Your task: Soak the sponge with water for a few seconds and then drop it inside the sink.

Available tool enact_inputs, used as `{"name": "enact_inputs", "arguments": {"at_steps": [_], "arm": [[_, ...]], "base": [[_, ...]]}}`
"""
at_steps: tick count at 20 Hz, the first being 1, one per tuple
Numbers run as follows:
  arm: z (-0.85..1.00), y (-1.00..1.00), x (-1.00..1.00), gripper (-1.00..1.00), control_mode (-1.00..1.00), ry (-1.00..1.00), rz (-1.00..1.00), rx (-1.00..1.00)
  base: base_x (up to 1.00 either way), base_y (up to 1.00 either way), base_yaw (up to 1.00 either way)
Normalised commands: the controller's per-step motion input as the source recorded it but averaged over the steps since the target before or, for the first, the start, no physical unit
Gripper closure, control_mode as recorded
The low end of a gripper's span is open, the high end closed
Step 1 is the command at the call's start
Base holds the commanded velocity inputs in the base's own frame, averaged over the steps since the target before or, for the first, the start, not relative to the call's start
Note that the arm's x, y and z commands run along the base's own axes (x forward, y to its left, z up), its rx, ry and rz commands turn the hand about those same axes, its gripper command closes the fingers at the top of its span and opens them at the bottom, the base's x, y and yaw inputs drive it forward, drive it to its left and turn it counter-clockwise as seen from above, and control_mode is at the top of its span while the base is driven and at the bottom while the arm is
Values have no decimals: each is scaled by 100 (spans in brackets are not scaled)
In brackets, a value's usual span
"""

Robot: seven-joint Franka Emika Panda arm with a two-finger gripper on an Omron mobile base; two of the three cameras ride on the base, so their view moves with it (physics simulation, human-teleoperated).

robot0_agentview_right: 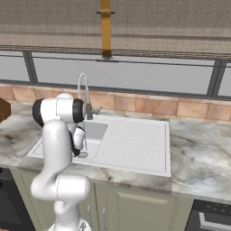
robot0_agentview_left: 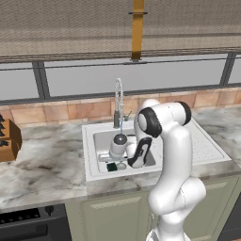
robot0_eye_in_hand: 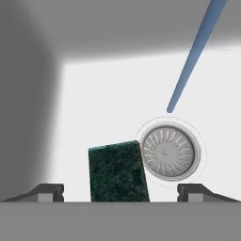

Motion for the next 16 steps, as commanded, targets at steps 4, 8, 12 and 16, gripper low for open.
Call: {"name": "enact_inputs", "arguments": {"at_steps": [4,8,12,16], "arm": [[36,0,0,-100,-100,0,0,0],[55,0,0,-100,-100,0,3,0],[63,0,0,-100,-100,0,2,0],[46,19,0,-100,-100,0,3,-1]], "base": [[0,0,0],[0,0,0],[0,0,0],[0,0,0]]}}
